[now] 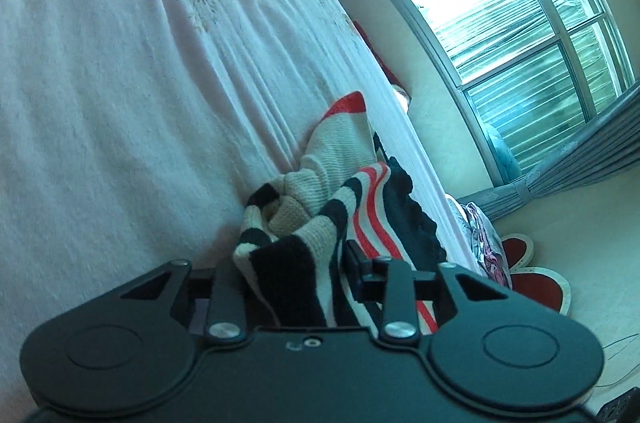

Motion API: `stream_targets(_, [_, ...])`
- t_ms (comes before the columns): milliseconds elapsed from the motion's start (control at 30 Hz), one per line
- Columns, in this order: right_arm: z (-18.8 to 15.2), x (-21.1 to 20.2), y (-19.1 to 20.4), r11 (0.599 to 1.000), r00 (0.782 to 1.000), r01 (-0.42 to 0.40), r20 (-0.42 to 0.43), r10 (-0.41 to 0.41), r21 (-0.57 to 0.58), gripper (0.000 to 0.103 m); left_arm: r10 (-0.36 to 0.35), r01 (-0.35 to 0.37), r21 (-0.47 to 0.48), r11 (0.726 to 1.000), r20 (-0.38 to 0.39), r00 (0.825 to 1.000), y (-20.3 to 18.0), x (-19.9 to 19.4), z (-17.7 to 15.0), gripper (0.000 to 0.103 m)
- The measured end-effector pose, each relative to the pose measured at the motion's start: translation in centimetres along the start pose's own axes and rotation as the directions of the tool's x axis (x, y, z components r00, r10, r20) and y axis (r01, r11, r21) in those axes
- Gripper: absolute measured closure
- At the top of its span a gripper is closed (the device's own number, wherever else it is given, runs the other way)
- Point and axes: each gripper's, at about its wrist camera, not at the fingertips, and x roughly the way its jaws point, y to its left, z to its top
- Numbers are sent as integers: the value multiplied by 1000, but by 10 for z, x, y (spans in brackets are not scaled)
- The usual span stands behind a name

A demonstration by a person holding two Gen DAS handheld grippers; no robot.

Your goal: Fold small clothes

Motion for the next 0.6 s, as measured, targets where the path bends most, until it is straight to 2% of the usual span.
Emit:
stream_targets(100, [-2, 15, 6, 1000, 1000, 9, -15, -9, -15, 101, -29, 30, 28, 999, -25, 999, 6, 0, 5, 83])
stream_targets(133, [-5, 24, 7, 999, 998, 37, -44, -38, -31, 101, -35, 35, 25, 999, -28, 999, 6, -3, 6, 87])
stream_targets(167, [-10, 34, 7, 997, 994, 66, -78, -70, -49, 103, -71, 72, 8, 997, -14, 997, 5, -10, 7, 88])
stream_targets(200, [-14, 33, 6, 996, 996, 64, -55, -67, -56, 103, -110, 110, 33, 993, 8, 994, 1, -17, 7, 88])
stream_targets(267, [-15, 34, 6, 995, 995, 73, -60, -77, -63, 103, -74, 74, 90, 993, 0, 997, -6, -16, 4, 88])
stream_targets(333, [-14, 37, 3, 996, 996, 69, -60, -72, -50, 103, -8, 11, 79, 997, -41, 999, 0, -5, 4, 87])
stream_targets(400, [-12, 38, 0, 997, 996, 62, -66, -64, -35, 103, -25, 26, 31, 999, -41, 999, 6, -3, 4, 87])
stream_targets(500, [-10, 39, -2, 998, 996, 51, -69, -53, -36, 103, -9, 11, 55, 998, -36, 999, 0, -6, 1, 87])
stream_targets(600, [-10, 37, -7, 999, 997, 27, -68, -29, -24, 103, -40, 41, 60, 997, -24, 999, -11, -11, 5, 88])
